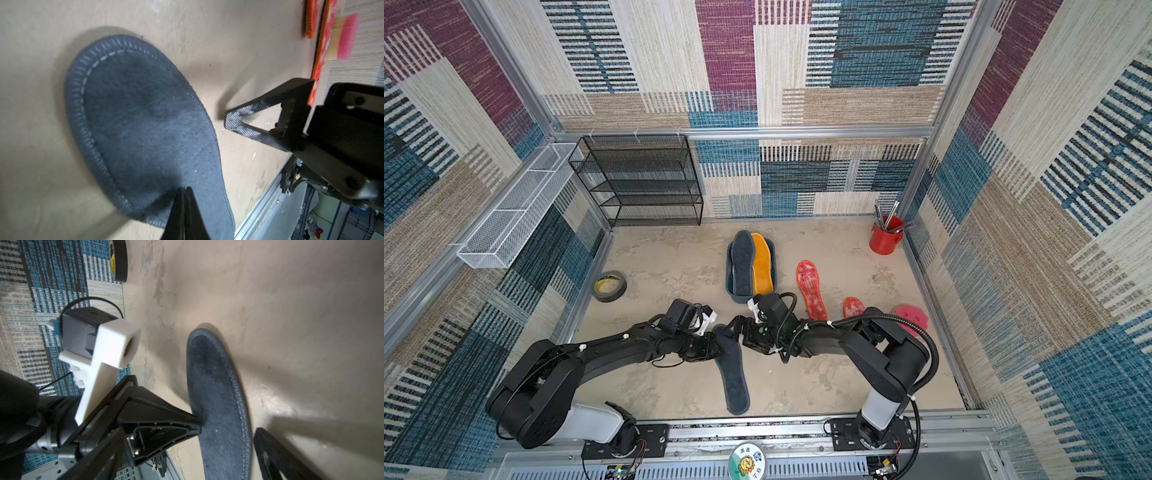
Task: Put the insoles into the storage box
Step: Pick up the insole from the center of the board.
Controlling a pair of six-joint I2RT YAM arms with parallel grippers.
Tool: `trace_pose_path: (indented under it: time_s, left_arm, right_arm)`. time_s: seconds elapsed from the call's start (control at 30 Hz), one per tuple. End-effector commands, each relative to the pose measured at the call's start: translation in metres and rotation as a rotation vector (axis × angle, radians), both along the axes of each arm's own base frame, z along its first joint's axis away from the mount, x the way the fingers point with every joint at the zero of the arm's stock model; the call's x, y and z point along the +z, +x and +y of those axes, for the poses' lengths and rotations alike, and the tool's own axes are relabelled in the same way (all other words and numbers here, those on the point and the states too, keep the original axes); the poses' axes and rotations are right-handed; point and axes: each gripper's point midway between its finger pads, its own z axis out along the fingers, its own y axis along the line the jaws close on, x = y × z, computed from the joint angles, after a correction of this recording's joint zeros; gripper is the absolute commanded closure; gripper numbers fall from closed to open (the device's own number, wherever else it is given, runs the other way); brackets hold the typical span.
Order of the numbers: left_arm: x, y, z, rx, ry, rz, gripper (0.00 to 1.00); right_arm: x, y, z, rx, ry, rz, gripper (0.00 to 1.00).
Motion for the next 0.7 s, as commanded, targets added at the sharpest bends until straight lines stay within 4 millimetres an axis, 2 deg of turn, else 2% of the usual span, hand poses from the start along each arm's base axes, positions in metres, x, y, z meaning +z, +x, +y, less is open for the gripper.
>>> trace_pose_path:
  time_s: [0.0, 0.17, 0.27, 0.33, 0.37, 0.43, 0.47, 0.5, 0.67]
  left_arm:
    - [0.007, 0.006, -0.004, 0.029, -0.035, -0.012, 1.00]
    - [0.010, 0.004, 0.002, 0.047, -0.009, 0.014, 1.00]
    - [0.008, -0.006, 0.022, 0.084, 0.081, 0.015, 1.00]
    - [0.009, -0.016, 0.038, 0.108, 0.134, 0.005, 0.98]
    - [0.009, -0.020, 0.045, 0.122, 0.157, 0.004, 0.91]
    - [0.009, -0.029, 0.059, 0.151, 0.197, -0.004, 0.70]
    - [0.008, -0.033, 0.063, 0.156, 0.209, 0.000, 0.65]
    - [0.006, -0.036, 0.066, 0.159, 0.215, 0.004, 0.61]
    - [-0.005, -0.035, 0.056, 0.144, 0.212, 0.064, 0.61]
  right_arm:
    - [0.012, 0.004, -0.003, 0.009, 0.009, -0.045, 0.02]
    - [-0.003, 0.003, -0.033, 0.008, -0.190, -0.054, 0.02]
    - [-0.012, -0.012, -0.038, 0.086, -0.242, -0.032, 0.00]
    - [-0.017, -0.025, -0.036, 0.120, -0.242, -0.017, 0.05]
    - [-0.020, -0.030, -0.035, 0.134, -0.239, -0.004, 0.09]
    - [-0.029, -0.040, -0.033, 0.160, -0.246, 0.026, 0.20]
    - [-0.031, -0.043, -0.032, 0.165, -0.246, 0.033, 0.23]
    - [-0.033, -0.046, -0.031, 0.172, -0.241, 0.043, 0.25]
    - [-0.045, -0.061, -0.026, 0.228, -0.250, 0.085, 0.36]
